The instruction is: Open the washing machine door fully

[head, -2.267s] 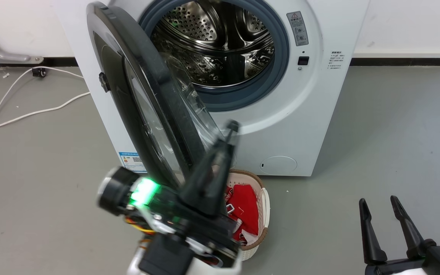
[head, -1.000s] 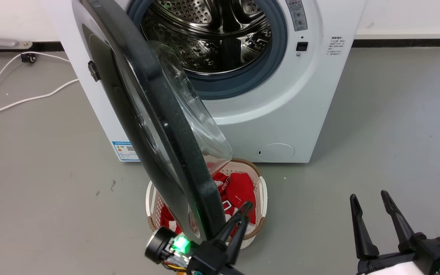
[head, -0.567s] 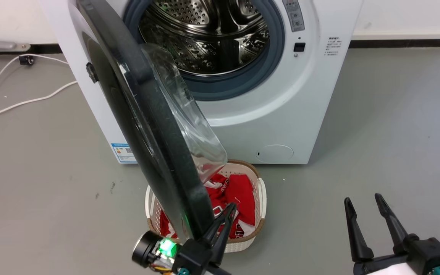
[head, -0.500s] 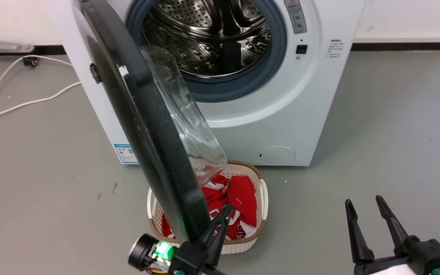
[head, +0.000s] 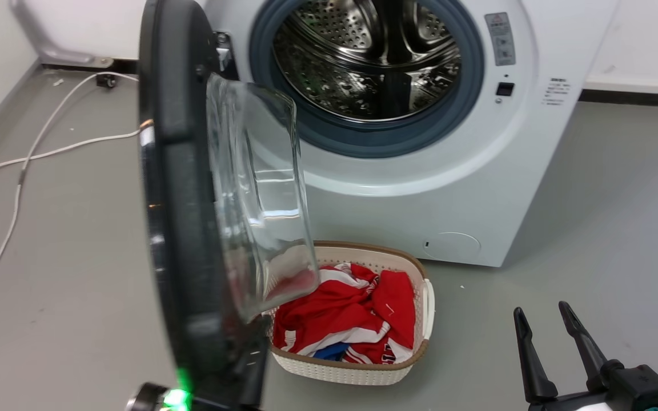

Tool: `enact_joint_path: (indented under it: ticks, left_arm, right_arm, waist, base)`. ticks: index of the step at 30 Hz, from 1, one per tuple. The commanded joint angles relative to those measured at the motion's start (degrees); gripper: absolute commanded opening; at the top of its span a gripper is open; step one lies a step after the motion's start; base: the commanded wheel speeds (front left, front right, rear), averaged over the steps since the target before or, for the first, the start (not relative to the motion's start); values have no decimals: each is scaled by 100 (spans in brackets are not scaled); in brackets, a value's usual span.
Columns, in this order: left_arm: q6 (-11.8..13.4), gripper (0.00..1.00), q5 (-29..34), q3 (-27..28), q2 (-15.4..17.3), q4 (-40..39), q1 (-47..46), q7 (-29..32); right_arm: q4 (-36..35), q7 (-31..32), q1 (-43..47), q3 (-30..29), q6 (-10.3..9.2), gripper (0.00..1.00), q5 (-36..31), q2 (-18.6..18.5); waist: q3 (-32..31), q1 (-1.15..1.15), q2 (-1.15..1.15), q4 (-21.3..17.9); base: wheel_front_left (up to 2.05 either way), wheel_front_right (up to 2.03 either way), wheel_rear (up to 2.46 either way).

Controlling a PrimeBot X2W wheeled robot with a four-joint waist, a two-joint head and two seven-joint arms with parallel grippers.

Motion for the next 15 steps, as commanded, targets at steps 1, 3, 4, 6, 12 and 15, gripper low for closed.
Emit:
enact_joint_path:
  ticks: [1,3,4,6,12,15]
  left_arm:
    - [91,0,-50,283,175,63,-82,38]
    - [150,0,-91,406,155,3,14,33]
    - [195,0,-124,490,160,-28,63,31]
    - [295,0,-206,735,199,-90,154,27]
    - [424,0,-433,1606,450,-169,309,27]
    - [452,0,-547,1930,504,-164,246,27]
  right_arm:
    - [14,-12,56,2,-2,100,38,18]
    - [12,-12,63,5,-2,100,35,18]
    - [15,-12,63,4,-2,100,32,18]
    - [12,-12,56,4,-2,100,21,18]
    - [-8,-12,-27,-9,-2,100,-43,18]
    - [-41,-12,-119,-16,-2,100,-69,18]
  waist:
    - [-22,0,0,55]
    - [-23,0,0,102]
    - [-19,0,0,121]
    - [-7,0,0,156]
    - [180,0,0,222]
    - [314,0,0,202]
  base:
    - [0,0,0]
    - [0,0,0]
    - [0,0,0]
    - [0,0,0]
    - [0,0,0]
    - [0,0,0]
